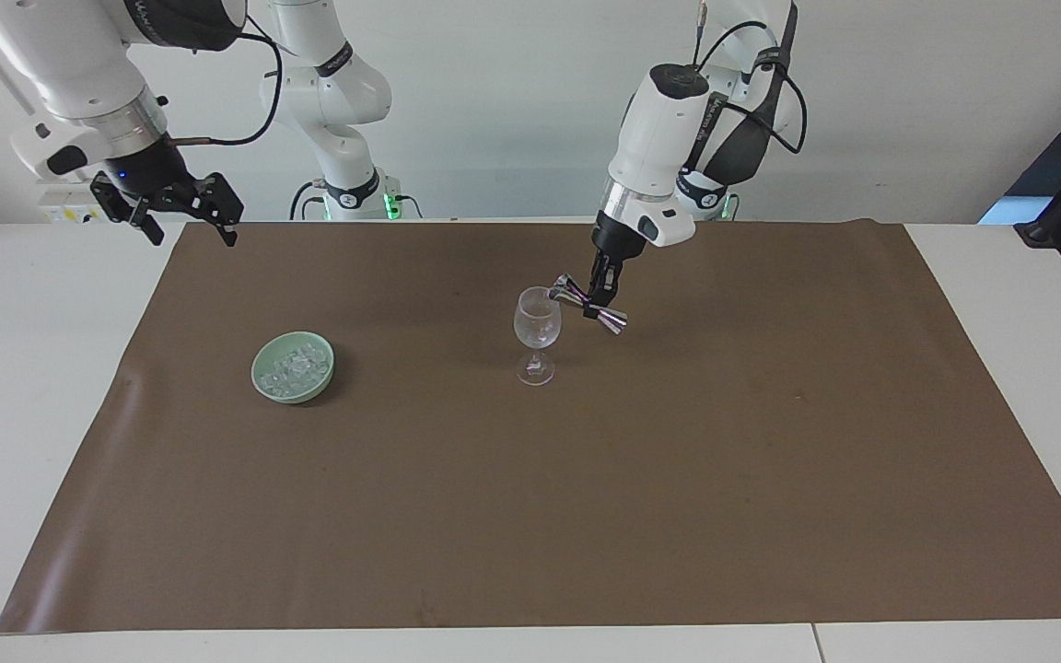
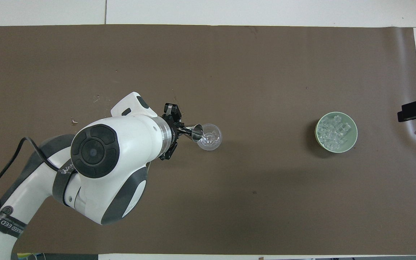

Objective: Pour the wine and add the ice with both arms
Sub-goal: 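Tilt the silver cup over the clear glass with the left gripper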

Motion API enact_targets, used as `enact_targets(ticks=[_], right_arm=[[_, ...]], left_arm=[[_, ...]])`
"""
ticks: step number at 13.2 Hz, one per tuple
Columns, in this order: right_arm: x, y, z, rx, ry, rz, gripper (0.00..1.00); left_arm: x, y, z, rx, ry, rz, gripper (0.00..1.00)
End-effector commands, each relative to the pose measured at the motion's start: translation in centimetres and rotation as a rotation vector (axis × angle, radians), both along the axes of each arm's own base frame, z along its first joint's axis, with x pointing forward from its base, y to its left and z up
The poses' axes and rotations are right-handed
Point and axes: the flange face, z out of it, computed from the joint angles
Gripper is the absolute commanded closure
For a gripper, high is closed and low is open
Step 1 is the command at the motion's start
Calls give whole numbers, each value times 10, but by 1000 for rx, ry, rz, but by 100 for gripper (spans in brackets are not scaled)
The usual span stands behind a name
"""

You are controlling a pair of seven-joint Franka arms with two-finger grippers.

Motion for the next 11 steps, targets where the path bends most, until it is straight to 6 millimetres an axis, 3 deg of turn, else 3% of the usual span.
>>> enact_targets(ticks=[1, 7, 11], right_arm=[[-4, -1, 1, 11, -5, 10, 0], [-4, -1, 1, 11, -5, 10, 0], [-4, -1, 1, 11, -5, 10, 0]], left_arm=[[-6, -14, 4, 57, -32, -6, 100], [-10, -18, 6, 168, -132, -38, 100], [-19, -31, 9, 209, -197, -58, 100]])
